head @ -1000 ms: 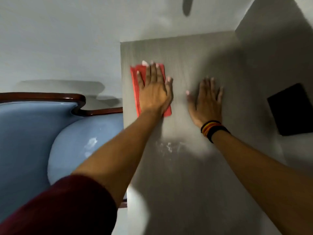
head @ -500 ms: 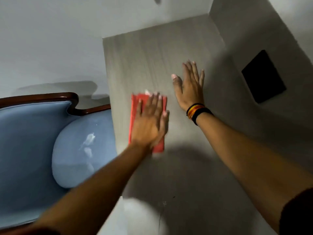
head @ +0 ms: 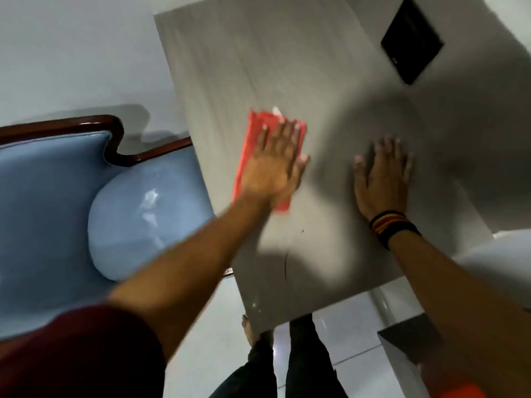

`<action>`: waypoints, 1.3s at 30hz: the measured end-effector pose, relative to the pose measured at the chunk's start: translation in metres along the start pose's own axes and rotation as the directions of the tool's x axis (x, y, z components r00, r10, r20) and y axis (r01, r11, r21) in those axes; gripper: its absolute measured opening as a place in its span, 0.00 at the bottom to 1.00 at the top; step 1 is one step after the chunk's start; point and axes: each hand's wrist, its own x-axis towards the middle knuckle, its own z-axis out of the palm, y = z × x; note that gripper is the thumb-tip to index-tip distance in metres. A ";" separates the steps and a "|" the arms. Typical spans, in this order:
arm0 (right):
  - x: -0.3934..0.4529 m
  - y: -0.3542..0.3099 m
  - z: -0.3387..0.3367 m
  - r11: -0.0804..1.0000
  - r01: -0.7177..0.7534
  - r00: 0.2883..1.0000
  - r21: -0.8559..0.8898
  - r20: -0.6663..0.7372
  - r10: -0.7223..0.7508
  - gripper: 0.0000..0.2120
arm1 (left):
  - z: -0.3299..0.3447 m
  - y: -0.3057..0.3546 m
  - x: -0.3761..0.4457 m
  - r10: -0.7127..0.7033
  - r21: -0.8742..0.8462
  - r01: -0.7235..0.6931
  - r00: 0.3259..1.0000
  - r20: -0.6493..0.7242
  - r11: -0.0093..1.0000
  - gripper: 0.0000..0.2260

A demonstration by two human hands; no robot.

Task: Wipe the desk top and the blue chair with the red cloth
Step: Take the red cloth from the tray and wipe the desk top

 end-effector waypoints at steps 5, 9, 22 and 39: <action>-0.003 -0.006 0.001 0.999 -0.009 1.000 -0.032 -0.003 0.009 0.31 | 0.040 0.075 -0.160 0.086 -0.112 -0.085 0.996 0.005 0.990 0.30; -0.005 -0.009 0.001 0.999 -0.001 1.000 -0.048 -0.005 0.001 0.31 | 0.032 0.072 -0.139 0.073 -0.101 -0.069 0.997 0.038 0.992 0.29; 0.002 0.002 0.006 0.999 0.037 0.999 -0.027 -0.031 -0.038 0.30 | 0.013 0.068 -0.039 -0.231 -0.108 0.226 0.972 -0.042 0.968 0.30; 0.003 0.004 0.009 0.998 0.059 0.997 0.022 -0.053 -0.057 0.28 | 0.008 0.054 0.003 -0.245 -0.107 0.232 0.962 -0.122 0.967 0.29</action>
